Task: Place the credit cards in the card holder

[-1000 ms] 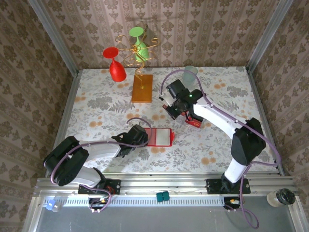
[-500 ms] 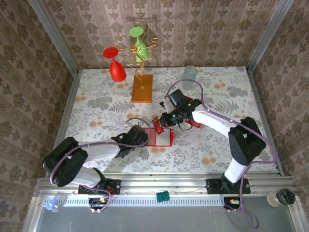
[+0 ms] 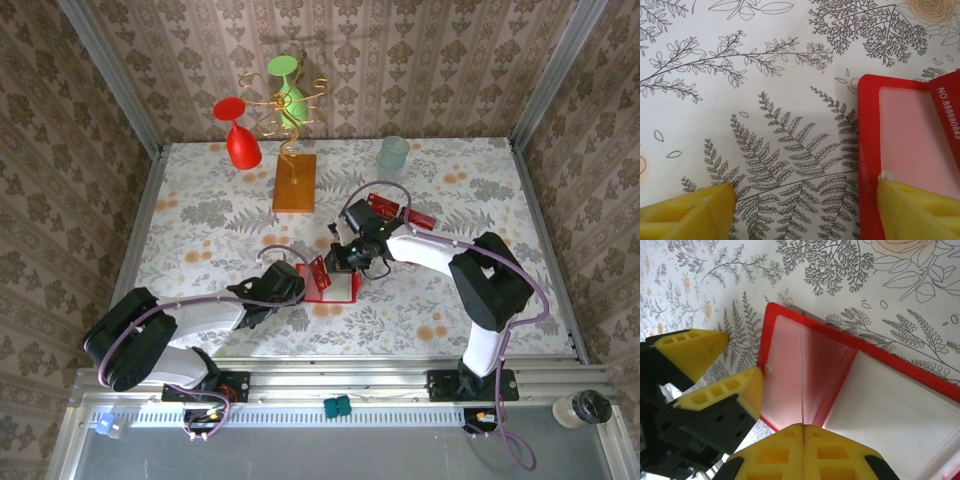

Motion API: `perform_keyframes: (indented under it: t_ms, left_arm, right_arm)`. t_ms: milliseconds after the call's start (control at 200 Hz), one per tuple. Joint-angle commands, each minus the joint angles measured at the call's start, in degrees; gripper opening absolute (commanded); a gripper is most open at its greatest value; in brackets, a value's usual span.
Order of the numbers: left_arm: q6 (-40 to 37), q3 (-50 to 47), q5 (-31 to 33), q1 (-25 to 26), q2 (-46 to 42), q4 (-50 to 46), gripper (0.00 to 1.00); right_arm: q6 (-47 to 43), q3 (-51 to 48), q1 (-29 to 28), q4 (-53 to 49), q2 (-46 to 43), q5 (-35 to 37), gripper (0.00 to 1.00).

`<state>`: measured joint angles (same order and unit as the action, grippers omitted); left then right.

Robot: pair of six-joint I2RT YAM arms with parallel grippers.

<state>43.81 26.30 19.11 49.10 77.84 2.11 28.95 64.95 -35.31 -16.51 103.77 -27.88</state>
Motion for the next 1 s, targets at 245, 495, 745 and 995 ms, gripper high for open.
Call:
perform_keyframes:
  t_ms: [245, 495, 745, 995]
  left_arm:
    - [-2.69, 2.74, 0.73, 0.40, -0.94, -5.38, 0.80]
    - [-4.34, 4.51, -0.38, 0.48, 1.49, -4.15, 0.80]
    - [-4.98, 5.07, -0.83, 0.66, 3.69, -3.52, 0.80]
    - [-4.79, 4.71, -0.92, 1.38, 3.38, -3.39, 0.80]
  right_arm:
    - [1.42, -1.66, -0.29, 2.27, 2.32, -0.42, 0.00]
    - [1.51, -2.27, -0.29, 2.85, 2.40, -0.42, 0.00]
    - [1.87, -2.89, -0.29, 3.53, 2.49, -0.69, 0.00]
    - [1.99, -3.32, -0.29, 3.97, 2.41, -0.91, 0.00]
